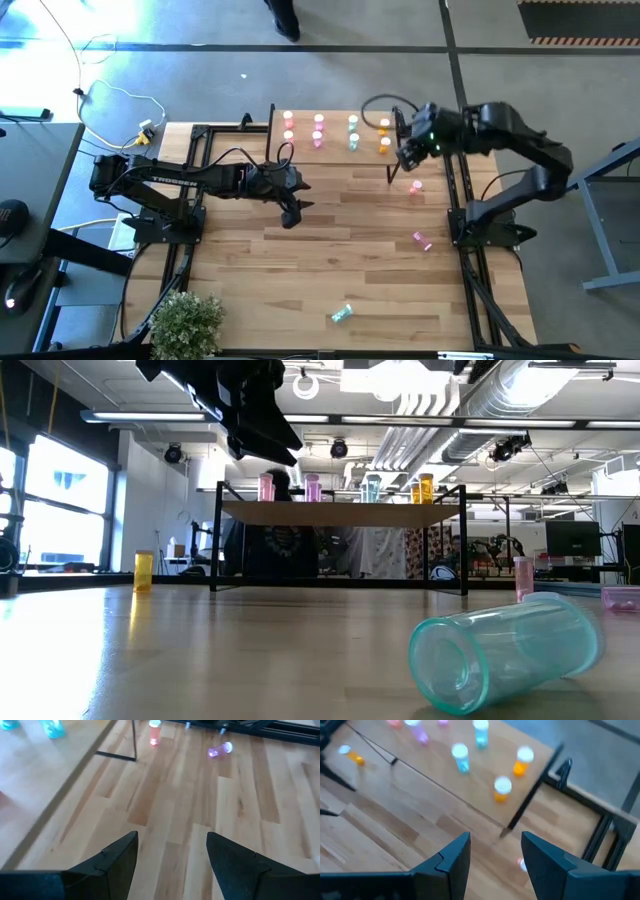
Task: Pick and place medicine bottles onto shelf by color
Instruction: Put the blue pill bottle aligned with the other blue pill bottles on the shelf
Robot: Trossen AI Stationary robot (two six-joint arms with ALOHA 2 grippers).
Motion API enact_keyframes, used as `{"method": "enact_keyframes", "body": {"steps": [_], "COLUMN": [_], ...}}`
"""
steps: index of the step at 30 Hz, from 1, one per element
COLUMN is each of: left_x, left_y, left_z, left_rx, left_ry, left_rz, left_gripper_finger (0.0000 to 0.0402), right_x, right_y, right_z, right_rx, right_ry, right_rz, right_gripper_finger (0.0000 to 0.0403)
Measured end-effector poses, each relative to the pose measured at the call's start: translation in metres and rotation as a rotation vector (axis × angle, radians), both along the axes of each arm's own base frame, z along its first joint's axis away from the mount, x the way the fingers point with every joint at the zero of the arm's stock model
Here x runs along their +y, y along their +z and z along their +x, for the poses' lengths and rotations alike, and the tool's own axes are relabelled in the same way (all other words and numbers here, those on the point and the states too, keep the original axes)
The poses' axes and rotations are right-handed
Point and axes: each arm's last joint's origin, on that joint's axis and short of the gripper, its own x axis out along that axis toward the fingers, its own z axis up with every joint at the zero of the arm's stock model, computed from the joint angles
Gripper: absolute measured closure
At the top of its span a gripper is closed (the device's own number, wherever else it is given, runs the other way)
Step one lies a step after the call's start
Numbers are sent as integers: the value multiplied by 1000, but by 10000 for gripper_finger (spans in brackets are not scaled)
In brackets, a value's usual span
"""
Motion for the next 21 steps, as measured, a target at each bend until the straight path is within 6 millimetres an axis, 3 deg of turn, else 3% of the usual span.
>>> {"method": "enact_keyframes", "body": {"steps": [7, 12, 21], "left_x": [-6, -28, -80], "left_y": [0, 0, 4], "left_z": [1, 4, 7], "left_rx": [-33, -37, -88], "left_ry": [6, -36, -116], "left_rz": [-143, -184, -226], "left_gripper_finger": [174, 174, 174], "right_x": [29, 48, 70], "right_y": [-42, -64, -71], "right_z": [-6, -2, 6], "right_rx": [-50, -78, -129], "right_ry": [-102, -141, -100], "right_rz": [103, 163, 203], "right_gripper_finger": [235, 235, 235]}}
